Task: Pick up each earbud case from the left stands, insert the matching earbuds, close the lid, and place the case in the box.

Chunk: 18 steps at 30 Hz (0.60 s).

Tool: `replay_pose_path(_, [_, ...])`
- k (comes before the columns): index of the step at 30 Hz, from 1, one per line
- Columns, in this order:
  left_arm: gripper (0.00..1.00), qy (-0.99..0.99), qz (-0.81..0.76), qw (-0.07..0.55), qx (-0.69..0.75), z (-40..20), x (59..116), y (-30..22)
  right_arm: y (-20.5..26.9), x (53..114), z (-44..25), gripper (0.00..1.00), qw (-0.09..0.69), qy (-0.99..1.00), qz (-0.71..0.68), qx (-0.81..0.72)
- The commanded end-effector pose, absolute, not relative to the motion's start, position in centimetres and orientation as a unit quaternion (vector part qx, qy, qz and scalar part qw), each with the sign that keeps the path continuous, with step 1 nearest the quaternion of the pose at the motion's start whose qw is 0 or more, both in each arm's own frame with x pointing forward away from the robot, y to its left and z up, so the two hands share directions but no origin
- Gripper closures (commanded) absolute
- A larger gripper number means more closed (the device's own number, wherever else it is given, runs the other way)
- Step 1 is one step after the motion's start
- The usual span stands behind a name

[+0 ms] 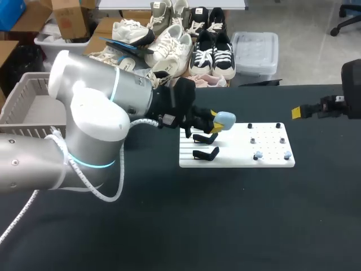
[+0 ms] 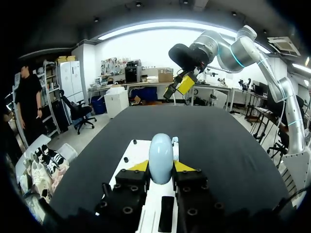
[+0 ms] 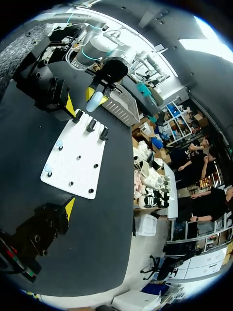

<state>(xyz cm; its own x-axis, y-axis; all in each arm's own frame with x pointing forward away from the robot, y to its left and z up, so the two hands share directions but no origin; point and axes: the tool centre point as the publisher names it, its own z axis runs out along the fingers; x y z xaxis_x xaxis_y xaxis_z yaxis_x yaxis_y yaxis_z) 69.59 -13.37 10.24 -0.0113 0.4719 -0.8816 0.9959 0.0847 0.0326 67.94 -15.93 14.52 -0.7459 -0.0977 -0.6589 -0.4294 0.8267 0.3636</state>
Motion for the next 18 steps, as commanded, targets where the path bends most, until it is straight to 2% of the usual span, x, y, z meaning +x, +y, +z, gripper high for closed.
replay_pose_path(1, [1.00,0.626,-0.332,0.388,0.589,10.3,70.2,-15.1,-15.7,67.4,14.6,0.00,0.318,0.893,0.272,-0.163])
replay_pose_path(18, [1.00,0.618,-0.335,0.407,0.583,11.5,69.6,-17.6,-12.0,66.3,14.1,0.00,0.289,0.880,0.286,-0.245])
